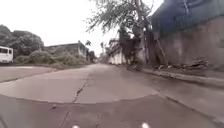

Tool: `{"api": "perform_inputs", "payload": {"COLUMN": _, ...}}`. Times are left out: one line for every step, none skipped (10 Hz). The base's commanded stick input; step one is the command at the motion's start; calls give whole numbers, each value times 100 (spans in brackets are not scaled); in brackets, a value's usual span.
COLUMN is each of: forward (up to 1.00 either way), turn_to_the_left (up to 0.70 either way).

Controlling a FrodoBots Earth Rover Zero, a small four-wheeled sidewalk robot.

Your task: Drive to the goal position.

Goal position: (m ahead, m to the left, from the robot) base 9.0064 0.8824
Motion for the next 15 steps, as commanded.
{"api": "perform_inputs", "payload": {"forward": 85, "turn_to_the_left": 1}}
{"api": "perform_inputs", "payload": {"forward": 85, "turn_to_the_left": 1}}
{"api": "perform_inputs", "payload": {"forward": 85, "turn_to_the_left": 1}}
{"api": "perform_inputs", "payload": {"forward": 85, "turn_to_the_left": 1}}
{"api": "perform_inputs", "payload": {"forward": 85, "turn_to_the_left": 1}}
{"api": "perform_inputs", "payload": {"forward": 85, "turn_to_the_left": 1}}
{"api": "perform_inputs", "payload": {"forward": 85, "turn_to_the_left": 1}}
{"api": "perform_inputs", "payload": {"forward": 85, "turn_to_the_left": 1}}
{"api": "perform_inputs", "payload": {"forward": 85, "turn_to_the_left": 1}}
{"api": "perform_inputs", "payload": {"forward": 85, "turn_to_the_left": 1}}
{"api": "perform_inputs", "payload": {"forward": 85, "turn_to_the_left": 1}}
{"api": "perform_inputs", "payload": {"forward": 85, "turn_to_the_left": 1}}
{"api": "perform_inputs", "payload": {"forward": 85, "turn_to_the_left": 1}}
{"api": "perform_inputs", "payload": {"forward": 85, "turn_to_the_left": 1}}
{"api": "perform_inputs", "payload": {"forward": 85, "turn_to_the_left": 1}}
